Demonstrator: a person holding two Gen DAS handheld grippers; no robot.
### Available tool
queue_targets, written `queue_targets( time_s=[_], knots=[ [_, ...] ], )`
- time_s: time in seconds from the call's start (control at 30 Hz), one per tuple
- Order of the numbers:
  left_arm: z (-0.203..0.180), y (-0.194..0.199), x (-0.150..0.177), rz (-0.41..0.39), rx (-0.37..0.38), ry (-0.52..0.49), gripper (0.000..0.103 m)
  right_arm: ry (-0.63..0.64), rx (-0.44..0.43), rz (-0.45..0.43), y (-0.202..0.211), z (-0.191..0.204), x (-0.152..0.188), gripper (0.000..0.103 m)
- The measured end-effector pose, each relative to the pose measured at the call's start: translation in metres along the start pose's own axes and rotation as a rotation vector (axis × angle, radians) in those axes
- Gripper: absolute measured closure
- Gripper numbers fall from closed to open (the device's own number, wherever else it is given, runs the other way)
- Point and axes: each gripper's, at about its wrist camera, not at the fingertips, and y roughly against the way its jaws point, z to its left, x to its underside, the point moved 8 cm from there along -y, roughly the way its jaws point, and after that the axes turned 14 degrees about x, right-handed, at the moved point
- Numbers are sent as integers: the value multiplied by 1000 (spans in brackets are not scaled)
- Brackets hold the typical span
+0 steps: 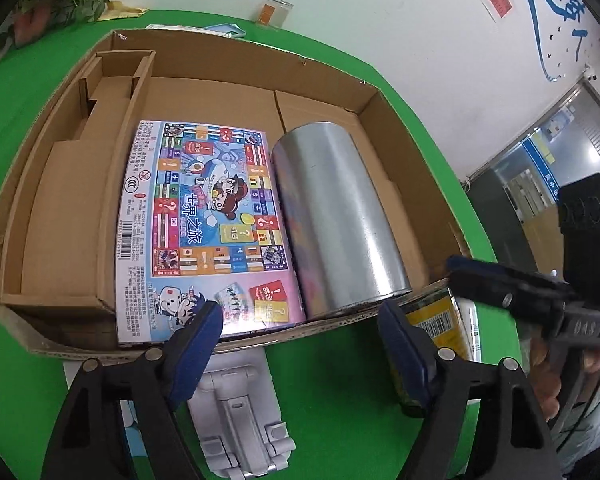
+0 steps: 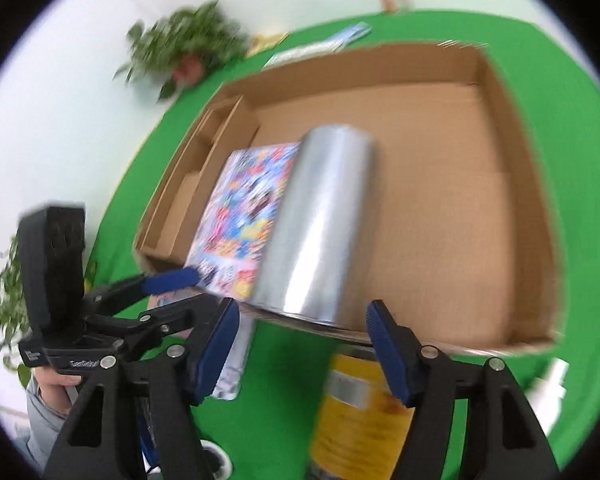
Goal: Organize rigid objects
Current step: 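Lower the silver cylinder into the box beside the game box and release, then move the right gripper toward the yellow-labelled jar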
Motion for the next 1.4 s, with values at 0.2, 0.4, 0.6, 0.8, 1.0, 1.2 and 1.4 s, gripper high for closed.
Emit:
queue_targets(
  time_s=[0.2, 0.4, 0.6, 0.8, 1.0, 1.2, 1.4],
  knots=[
    [-10, 2, 9, -4, -32, -10, 25, -97, 285, -34, -4, -78, -1, 40],
    [-14, 8, 6, -32, -35, -25, 23, -22, 293, -55, -9, -67, 0, 66],
    [-41, 66, 19, -246, -313, -254, 0, -23, 280, -191, 40, -62, 18, 30],
    [-75, 62, 66, -197, -214, -262, 0, -10, 154, -126, 36, -36, 68, 15],
    [-74, 27, 98, -54, 4, -52, 1, -47, 137, -21, 4, -38, 96, 28],
    [-99, 11, 114, 28, 159, 5, 1, 122, 255, -68, 25, -34, 116, 37],
    [-118, -26, 128, 151, 238, 31, 2, 255, 186, -86, 42, -4, 142, 36]
  ],
)
